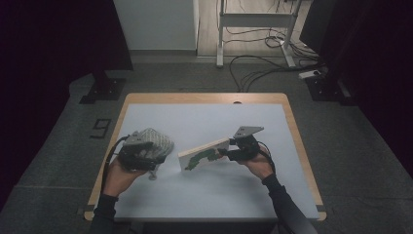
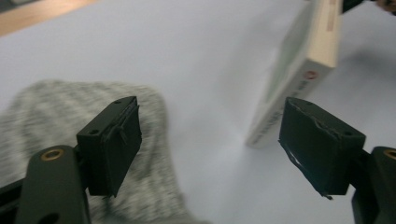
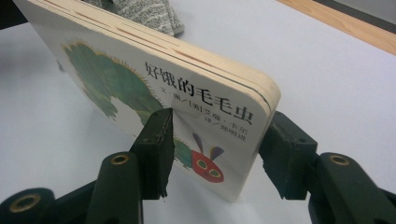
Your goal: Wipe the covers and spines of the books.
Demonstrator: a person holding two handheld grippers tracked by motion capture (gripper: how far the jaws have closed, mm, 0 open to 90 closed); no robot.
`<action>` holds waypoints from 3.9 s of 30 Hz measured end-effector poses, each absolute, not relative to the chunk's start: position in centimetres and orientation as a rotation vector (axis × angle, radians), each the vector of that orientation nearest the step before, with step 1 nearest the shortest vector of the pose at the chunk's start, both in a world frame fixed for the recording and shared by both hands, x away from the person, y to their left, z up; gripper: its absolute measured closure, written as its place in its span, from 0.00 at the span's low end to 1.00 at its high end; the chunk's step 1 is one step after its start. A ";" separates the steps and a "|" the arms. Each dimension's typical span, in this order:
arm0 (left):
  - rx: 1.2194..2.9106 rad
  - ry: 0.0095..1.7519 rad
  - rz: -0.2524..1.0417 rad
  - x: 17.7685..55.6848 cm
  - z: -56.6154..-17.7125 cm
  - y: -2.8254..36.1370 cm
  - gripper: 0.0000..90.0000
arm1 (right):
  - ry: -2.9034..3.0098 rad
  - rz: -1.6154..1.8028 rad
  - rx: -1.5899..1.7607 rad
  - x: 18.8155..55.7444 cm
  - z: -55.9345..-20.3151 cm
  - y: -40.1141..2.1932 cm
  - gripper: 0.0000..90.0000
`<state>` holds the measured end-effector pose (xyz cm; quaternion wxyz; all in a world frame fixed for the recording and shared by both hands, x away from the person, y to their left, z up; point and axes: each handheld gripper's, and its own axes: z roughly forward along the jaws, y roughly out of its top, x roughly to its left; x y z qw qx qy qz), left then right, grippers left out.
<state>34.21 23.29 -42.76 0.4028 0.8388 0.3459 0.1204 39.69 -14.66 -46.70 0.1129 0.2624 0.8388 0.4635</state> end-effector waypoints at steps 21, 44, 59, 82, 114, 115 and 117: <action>2.203 0.726 0.300 34.1 -44.8 17.4 0.75 | 2.504 1.357 0.772 39.9 -46.1 -15.2 0.60; 2.218 0.741 0.366 39.7 -44.3 17.3 0.73 | 2.437 1.303 0.849 43.0 -46.0 -14.8 0.63; 2.248 0.762 0.347 38.5 -44.2 16.7 0.67 | 2.470 1.304 0.830 41.8 -45.8 -15.1 0.60; 2.201 0.807 0.271 35.2 -45.8 16.2 0.46 | 2.532 1.287 0.847 38.5 -46.4 -16.5 0.48; 2.231 0.836 0.248 31.3 -50.1 15.9 0.35 | 2.588 1.312 0.868 35.0 -51.1 -17.5 0.42; 2.232 0.836 0.248 31.3 -50.2 15.9 0.35 | 2.586 1.311 0.867 34.9 -51.3 -17.5 0.42; 2.230 0.832 0.253 31.1 -50.4 15.9 0.35 | 2.586 1.307 0.860 34.8 -51.4 -17.5 0.43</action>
